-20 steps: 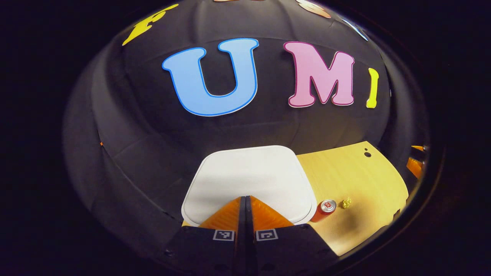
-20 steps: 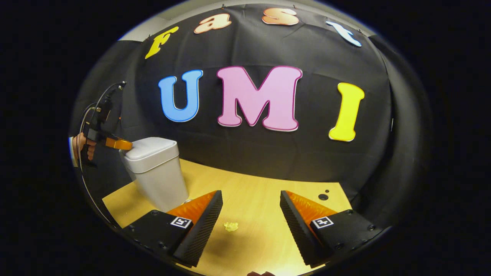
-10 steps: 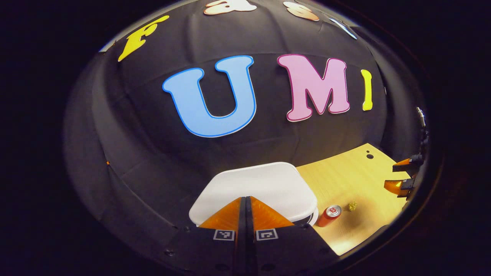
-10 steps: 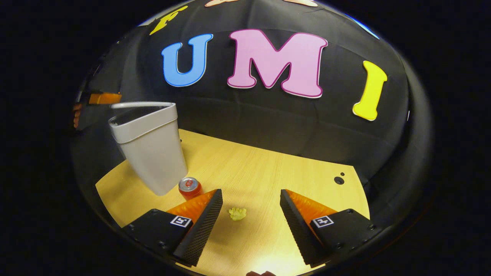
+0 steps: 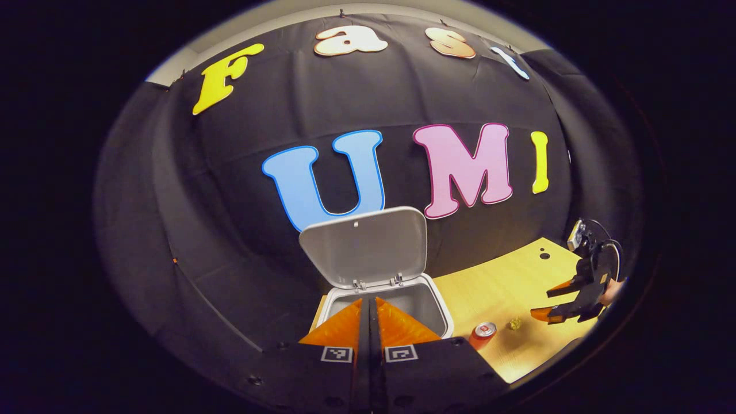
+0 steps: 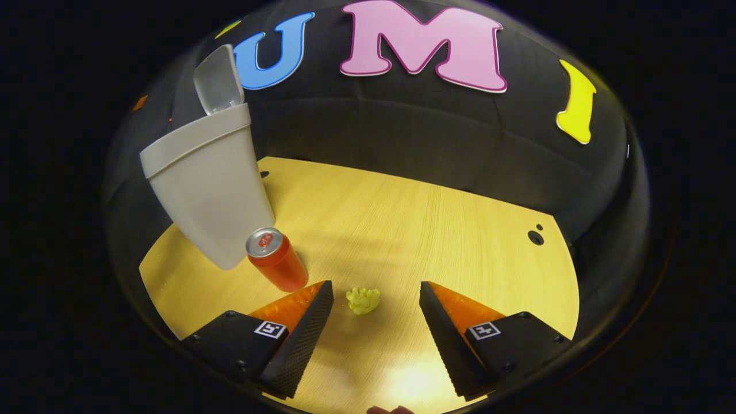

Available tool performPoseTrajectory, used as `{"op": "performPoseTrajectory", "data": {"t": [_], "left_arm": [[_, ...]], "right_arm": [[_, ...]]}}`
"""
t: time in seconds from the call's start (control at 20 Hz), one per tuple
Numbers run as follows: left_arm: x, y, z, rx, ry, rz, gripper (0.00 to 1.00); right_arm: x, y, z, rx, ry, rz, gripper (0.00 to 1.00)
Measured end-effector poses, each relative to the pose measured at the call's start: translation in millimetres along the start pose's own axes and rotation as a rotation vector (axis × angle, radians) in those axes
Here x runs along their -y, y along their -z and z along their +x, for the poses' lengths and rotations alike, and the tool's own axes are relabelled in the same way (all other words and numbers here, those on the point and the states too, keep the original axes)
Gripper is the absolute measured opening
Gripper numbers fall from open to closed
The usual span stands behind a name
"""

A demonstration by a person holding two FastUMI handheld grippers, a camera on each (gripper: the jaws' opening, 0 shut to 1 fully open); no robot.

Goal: Press the lid of the desktop garbage bin to open it, pick up the crumpled paper on the desktop and throw it into the bin, then pick up the pop can on the desktop and drop it into the bin, and finally close the garbage bin lid.

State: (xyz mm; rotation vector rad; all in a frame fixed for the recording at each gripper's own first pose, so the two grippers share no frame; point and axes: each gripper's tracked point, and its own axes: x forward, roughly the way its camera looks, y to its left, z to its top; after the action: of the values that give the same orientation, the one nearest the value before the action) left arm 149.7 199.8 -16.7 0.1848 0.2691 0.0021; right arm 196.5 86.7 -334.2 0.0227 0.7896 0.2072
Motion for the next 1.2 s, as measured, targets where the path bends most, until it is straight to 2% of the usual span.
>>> {"op": "performPoseTrajectory", "data": {"t": [0.35, 0.4, 0.45, 0.6, 0.75, 0.8, 0.85, 0.95, 1.05, 1.1, 1.2], "left_arm": [[-4, 7, -74, 0.028, -0.062, -0.058, 0.10], [-4, 7, -84, 0.032, -0.074, -0.061, 0.04], [-4, 6, -94, 0.034, -0.085, -0.065, 0.17], [-6, 7, -119, 0.052, -0.119, -0.092, 0.32], [-6, 17, -136, 0.037, -0.144, -0.135, 0.94], [-8, 17, -138, 0.042, -0.155, -0.144, 0.98], [-7, 22, -144, 0.038, -0.160, -0.151, 0.95], [-13, 30, -151, 0.017, -0.183, -0.150, 0.95], [-19, 34, -155, 0.007, -0.202, -0.148, 0.96], [-19, 34, -157, 0.009, -0.204, -0.153, 0.96], [-19, 34, -159, 0.017, -0.205, -0.159, 0.96]], "right_arm": [[-11, 25, 47, -0.114, -0.037, 0.058, 0.98], [-10, 29, 52, -0.133, -0.035, 0.056, 0.98], [-10, 35, 59, -0.153, -0.031, 0.052, 0.98], [-9, 47, 73, -0.200, -0.017, 0.034, 0.98], [-8, 58, 83, -0.243, -0.008, 0.055, 0.98], [-10, 60, 85, -0.250, -0.013, 0.064, 0.99], [-13, 62, 87, -0.257, -0.016, 0.068, 0.99], [-17, 67, 90, -0.274, -0.023, 0.063, 0.91], [-19, 66, 89, -0.271, -0.025, 0.066, 0.29], [-19, 61, 84, -0.255, -0.028, 0.065, 0.37], [-19, 46, 75, -0.211, -0.047, 0.044, 0.32]]}}
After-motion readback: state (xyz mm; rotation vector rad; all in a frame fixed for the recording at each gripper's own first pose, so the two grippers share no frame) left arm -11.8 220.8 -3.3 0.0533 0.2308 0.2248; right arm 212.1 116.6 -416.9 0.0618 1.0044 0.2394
